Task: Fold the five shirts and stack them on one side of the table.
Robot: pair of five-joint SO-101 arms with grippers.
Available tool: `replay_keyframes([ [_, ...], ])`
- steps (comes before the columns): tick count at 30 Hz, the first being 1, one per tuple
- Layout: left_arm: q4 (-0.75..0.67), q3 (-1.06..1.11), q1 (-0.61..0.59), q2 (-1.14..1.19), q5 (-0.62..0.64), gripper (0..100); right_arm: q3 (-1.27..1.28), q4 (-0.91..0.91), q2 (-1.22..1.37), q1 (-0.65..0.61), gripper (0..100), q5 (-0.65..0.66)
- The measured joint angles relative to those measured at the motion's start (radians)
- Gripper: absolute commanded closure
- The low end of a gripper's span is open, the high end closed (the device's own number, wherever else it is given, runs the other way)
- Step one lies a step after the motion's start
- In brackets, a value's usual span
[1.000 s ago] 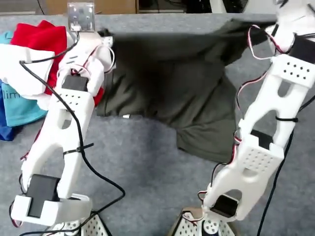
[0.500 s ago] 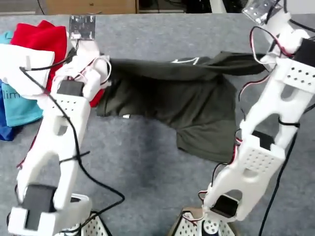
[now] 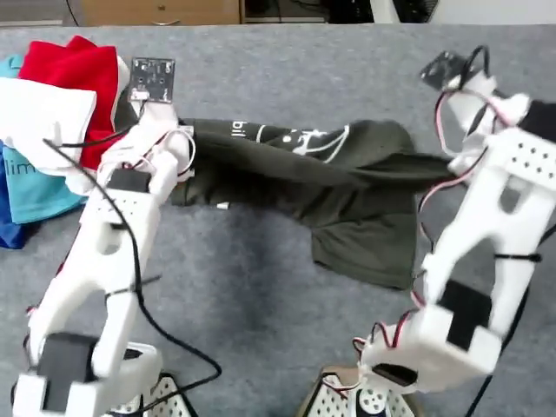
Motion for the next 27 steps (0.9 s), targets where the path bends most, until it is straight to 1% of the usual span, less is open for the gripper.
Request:
replay_keyframes([
  [2, -0.012, -0.063, -0.015, 0.086, 0.018, 98, 0.166, -0.083, -0.061, 0.000, 99.7, 0.000],
  [6, -0.006, -0.273, -0.049, 0.295, 0.120, 98, 0.405, -0.245, -0.161, 0.000, 99.7, -0.003],
  [8, 0.063, -0.394, -0.057, 0.342, 0.152, 98, 0.422, -0.333, -0.176, 0.000, 99.7, -0.049],
  [11, 0.235, -0.608, -0.057, 0.342, 0.169, 98, 0.384, -0.437, -0.181, 0.000, 99.7, -0.164],
  [13, 0.305, -0.733, -0.055, 0.342, 0.170, 98, 0.308, -0.493, -0.169, -0.002, 99.7, -0.233],
  [15, 0.304, -0.838, -0.049, 0.354, 0.172, 98, 0.210, -0.551, -0.120, -0.018, 99.7, -0.290],
  [17, 0.258, -0.904, -0.048, 0.384, 0.175, 98, 0.106, -0.606, -0.043, -0.040, 99.7, -0.334],
  [19, 0.181, -0.934, -0.048, 0.434, 0.176, 98, -0.012, -0.651, 0.055, -0.051, 99.7, -0.384],
  [22, 0.078, -0.956, -0.046, 0.514, 0.176, 98, -0.210, -0.666, 0.224, -0.054, 99.7, -0.459],
  [24, 0.060, -0.980, -0.046, 0.555, 0.176, 98, -0.354, -0.661, 0.339, -0.054, 99.7, -0.500],
  [27, 0.049, -1.022, -0.046, 0.606, 0.176, 98, -0.589, -0.608, 0.500, -0.064, 99.7, -0.548],
])
